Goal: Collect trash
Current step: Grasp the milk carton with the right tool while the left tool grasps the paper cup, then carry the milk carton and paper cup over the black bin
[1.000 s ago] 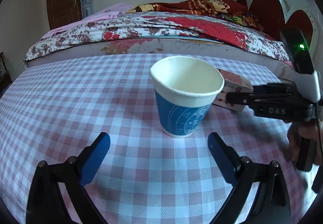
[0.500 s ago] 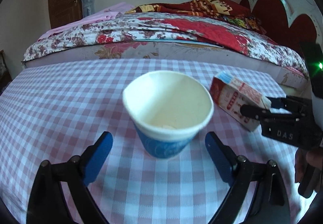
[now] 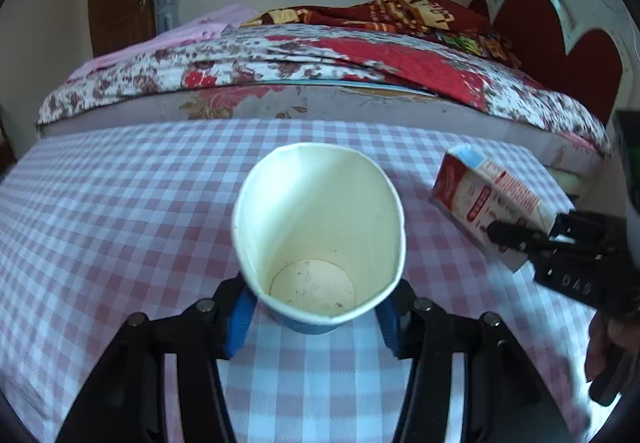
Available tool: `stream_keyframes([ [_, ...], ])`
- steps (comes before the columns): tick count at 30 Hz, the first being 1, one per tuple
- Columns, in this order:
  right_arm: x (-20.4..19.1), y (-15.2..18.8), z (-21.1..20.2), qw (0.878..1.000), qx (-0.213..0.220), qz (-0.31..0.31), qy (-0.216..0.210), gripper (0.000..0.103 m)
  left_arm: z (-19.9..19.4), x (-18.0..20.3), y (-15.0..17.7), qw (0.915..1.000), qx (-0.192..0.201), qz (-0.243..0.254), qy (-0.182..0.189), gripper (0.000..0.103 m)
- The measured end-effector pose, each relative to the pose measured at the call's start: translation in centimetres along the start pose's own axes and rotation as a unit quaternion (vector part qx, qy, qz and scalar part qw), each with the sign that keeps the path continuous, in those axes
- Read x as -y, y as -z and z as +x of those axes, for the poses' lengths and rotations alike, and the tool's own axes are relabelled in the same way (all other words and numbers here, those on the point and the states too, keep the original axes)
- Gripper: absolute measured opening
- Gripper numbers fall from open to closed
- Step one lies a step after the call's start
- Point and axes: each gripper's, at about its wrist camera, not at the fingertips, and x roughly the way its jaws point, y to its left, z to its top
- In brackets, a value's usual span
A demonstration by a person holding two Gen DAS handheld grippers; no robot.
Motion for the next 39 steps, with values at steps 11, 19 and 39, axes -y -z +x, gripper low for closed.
stream_keyframes([
  [11, 0.5, 5.1, -9.6, 0.998, 0.046, 0.005, 0.031, 0.038, -7.3, 3.7, 3.0, 0.9992, 0.025, 0.030, 0.007, 0.054],
  [19, 1.6, 10.5, -17.2, 0.997, 0.065, 0.025, 0.046, 0.038, -12.7, 6.0, 5.8, 0.9985, 0.039, 0.036, 0.013, 0.054],
  [39, 3.3, 22.1, -30.9, 0.985, 0.112, 0.093, 0.088, 0.038, -21.8, 12.0, 11.7, 0.9939, 0.067, 0.062, 0.061, 0.054],
])
